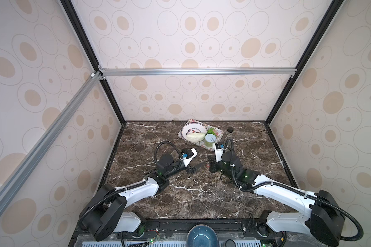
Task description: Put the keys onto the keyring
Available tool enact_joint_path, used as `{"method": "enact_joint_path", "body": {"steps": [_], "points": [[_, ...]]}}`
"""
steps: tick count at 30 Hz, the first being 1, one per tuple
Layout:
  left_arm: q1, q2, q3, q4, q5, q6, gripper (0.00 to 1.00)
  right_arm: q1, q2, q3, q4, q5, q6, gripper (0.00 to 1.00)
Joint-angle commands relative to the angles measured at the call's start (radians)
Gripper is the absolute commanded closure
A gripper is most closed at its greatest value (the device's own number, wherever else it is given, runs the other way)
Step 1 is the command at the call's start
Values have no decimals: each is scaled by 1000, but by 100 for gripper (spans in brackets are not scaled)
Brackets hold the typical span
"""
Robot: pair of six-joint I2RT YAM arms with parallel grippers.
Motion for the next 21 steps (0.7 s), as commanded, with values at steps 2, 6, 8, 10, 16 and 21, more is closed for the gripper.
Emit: {"method": "enact_joint_path", "body": {"steps": [2, 6, 8, 10, 16, 21], "points": [[-14, 3, -10, -16, -62, 15, 21, 10, -20, -22, 62, 9, 15, 100], [-22, 33, -6, -5, -58, 13, 23, 11, -21, -49, 112, -6, 3, 100], [-31, 47, 3, -20, -51, 26, 23, 11, -25, -60, 130, -8, -1, 100], [-40, 59, 7, -28, -59, 35, 24, 11, -27, -68, 153, -17, -15, 100], [-44, 74, 15, -42, -89, 39, 40, 14, -31, -125, 297, -100, -57, 100], [-43, 69, 5, -20, -85, 26, 59, 14, -44, -169, 396, -131, -68, 100]]}}
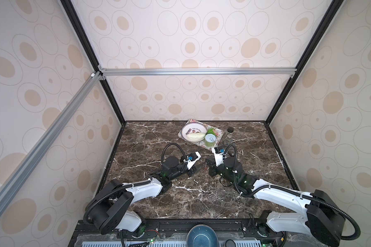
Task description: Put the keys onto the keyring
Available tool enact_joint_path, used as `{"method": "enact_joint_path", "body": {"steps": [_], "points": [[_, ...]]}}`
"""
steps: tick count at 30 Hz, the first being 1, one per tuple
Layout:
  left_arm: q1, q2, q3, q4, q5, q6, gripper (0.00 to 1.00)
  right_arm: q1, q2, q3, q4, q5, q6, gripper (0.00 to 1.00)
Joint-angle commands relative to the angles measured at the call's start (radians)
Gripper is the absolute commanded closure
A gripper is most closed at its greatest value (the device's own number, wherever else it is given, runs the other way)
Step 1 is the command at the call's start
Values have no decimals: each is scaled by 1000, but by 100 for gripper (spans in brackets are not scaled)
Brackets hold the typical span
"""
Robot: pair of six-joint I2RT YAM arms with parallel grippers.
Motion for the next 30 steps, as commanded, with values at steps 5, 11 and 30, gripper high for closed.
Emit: {"method": "enact_joint_path", "body": {"steps": [5, 11, 30], "points": [[-5, -7, 13, 27, -22, -7, 81, 8, -44, -48, 187, -63, -21, 100], [-6, -5, 14, 30, -46, -14, 99, 10, -60, -81, 237, -85, -42, 100], [-96, -126, -36, -25, -47, -140, 28, 21, -68, -87, 245, 61, -35, 100]]}}
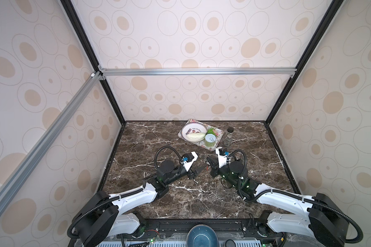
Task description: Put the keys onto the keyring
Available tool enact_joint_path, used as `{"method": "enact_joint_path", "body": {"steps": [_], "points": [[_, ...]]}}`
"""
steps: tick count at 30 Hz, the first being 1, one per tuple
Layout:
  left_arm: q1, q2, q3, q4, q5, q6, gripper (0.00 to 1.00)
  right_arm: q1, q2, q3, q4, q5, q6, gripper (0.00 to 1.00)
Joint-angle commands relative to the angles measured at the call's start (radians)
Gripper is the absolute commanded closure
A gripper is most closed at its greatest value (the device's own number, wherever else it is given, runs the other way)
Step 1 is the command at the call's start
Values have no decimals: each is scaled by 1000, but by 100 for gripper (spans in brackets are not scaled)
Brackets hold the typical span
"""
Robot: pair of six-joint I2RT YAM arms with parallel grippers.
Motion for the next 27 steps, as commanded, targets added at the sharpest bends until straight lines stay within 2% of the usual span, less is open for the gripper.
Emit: {"method": "enact_joint_path", "body": {"steps": [1, 4, 7, 9, 19, 21, 27], "points": [[-19, 39, 9, -28, -22, 1, 28, 14, -22, -2, 64, 25, 2, 100], [-21, 70, 24, -32, -66, 4, 32, 19, -31, -10, 75, 9, -2, 100], [-21, 88, 30, -36, -121, 17, 41, 18, -46, -20, 79, -23, -20, 100], [-21, 100, 39, -55, -151, 33, 53, 19, -58, -28, 85, -22, -23, 100], [-21, 109, 30, -9, -188, 48, 90, 19, -83, -12, 21, -29, 1, 100], [-20, 109, 28, 2, -187, 55, 100, 19, -92, 4, -26, -25, 11, 100], [-21, 92, -1, 49, -209, 73, 100, 4, -131, 49, -196, 2, 81, 100]]}}
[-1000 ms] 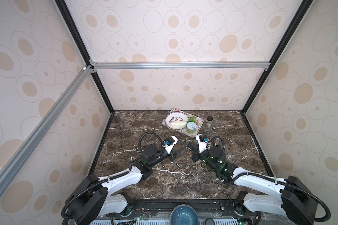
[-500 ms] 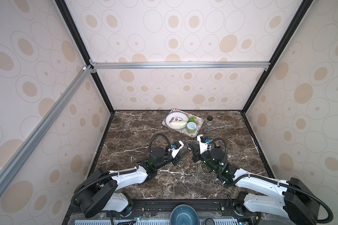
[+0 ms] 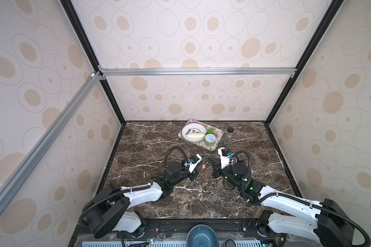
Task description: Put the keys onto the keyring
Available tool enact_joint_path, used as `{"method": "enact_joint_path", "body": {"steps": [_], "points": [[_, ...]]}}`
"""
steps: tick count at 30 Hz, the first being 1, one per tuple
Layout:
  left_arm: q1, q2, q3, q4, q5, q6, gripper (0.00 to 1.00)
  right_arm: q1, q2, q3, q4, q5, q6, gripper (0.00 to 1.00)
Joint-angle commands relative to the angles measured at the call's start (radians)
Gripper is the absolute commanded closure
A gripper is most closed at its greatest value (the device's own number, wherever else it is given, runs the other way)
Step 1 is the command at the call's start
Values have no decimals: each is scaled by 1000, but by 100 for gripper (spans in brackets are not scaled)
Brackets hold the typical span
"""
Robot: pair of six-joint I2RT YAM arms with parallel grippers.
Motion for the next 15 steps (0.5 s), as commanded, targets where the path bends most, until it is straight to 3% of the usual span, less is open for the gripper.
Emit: {"method": "enact_joint_path", "body": {"steps": [1, 8, 15], "points": [[-3, -19, -2, 70, -39, 27, 100, -16, -42, 48, -116, -12, 60, 100], [-2, -37, -18, 83, -24, 47, 100, -152, -61, 48, -173, -225, 196, 100], [-2, -44, -23, 80, -28, 60, 100, -210, -58, 82, -239, -346, 243, 100]]}}
